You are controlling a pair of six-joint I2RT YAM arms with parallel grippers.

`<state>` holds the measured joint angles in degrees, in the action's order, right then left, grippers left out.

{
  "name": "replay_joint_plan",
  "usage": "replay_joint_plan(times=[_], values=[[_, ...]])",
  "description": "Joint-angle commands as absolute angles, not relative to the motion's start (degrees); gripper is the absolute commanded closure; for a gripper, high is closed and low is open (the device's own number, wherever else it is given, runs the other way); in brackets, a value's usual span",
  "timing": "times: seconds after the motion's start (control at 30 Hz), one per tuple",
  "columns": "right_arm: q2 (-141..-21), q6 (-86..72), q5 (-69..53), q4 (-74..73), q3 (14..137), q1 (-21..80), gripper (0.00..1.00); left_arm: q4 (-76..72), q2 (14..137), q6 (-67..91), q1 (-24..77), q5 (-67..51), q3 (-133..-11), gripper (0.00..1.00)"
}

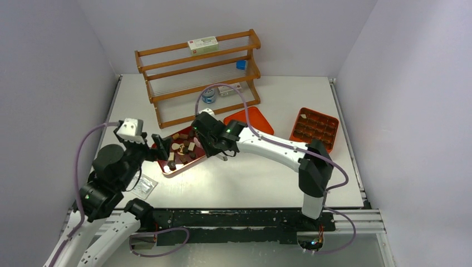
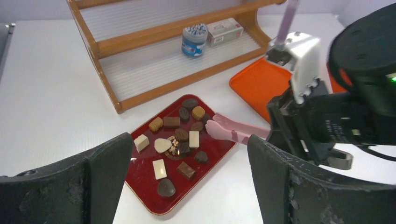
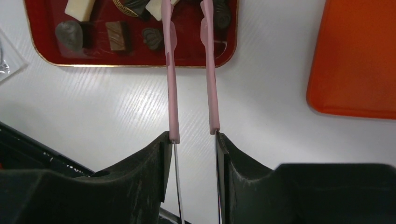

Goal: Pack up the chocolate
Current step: Pick up the fake chocolate from the plate.

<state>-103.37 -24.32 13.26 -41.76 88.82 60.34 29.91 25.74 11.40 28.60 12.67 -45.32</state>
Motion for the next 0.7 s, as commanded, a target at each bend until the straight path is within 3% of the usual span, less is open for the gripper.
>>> replay_joint_plan(times=[0.0, 0.67], values=[[-106.7, -23.3, 14.4, -47.5, 94.2, 60.3, 0.58, 28.8, 21.1, 10.4, 28.7, 14.8, -44.8, 0.03], [-110.6, -21.0, 18.8, -49.4, 97.3, 59.9, 0.58, 28.5, 21.2, 10.8, 28.6, 14.4, -44.2, 0.03]])
